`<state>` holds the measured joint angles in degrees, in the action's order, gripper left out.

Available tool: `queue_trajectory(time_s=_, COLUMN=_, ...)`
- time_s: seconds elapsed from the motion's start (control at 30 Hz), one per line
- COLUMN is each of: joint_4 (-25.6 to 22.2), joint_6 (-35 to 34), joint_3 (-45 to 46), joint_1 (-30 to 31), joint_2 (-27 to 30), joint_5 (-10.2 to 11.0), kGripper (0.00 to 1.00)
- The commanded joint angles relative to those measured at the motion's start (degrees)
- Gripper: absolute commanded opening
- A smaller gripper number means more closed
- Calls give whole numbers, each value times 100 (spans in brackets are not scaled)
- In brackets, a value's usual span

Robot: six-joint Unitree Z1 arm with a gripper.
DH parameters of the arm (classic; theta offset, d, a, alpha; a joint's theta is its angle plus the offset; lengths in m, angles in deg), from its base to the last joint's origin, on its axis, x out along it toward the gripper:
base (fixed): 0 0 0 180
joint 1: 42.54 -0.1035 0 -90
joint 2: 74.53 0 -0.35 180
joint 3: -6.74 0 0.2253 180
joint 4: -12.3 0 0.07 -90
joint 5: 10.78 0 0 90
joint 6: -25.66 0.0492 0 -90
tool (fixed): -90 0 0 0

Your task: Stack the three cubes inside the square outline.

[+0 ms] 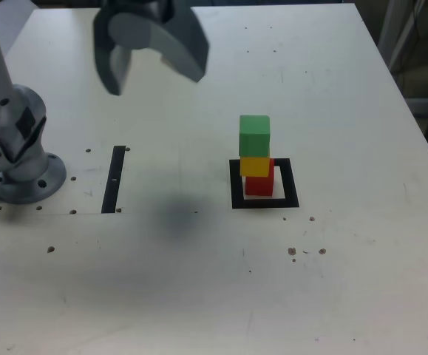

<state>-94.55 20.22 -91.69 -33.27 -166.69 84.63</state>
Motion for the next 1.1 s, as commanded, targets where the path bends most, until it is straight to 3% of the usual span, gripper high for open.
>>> queue_trajectory(time_s=0.0, joint_4=-32, joint_6=-16, joint_3=250, joint_1=14, joint_2=21, joint_5=-16, kGripper=100)
queue_trajectory(time_s=0.37, joint_4=594, joint_6=-124, joint_3=2112, joint_1=14, joint_2=493, joint_5=14, kGripper=100)
queue_trajectory(time_s=0.57, joint_4=1382, joint_6=-117, joint_3=2909, joint_1=33, joint_2=574, joint_5=-83, kGripper=100)
queue_trajectory(time_s=0.77, joint_4=1956, joint_6=-229, joint_3=3281, joint_1=79, joint_2=483, joint_5=-131, kGripper=100)
queue_trajectory(time_s=1.07, joint_4=2055, joint_6=-308, joint_3=3399, joint_1=80, joint_2=392, joint_5=-155, kGripper=99)
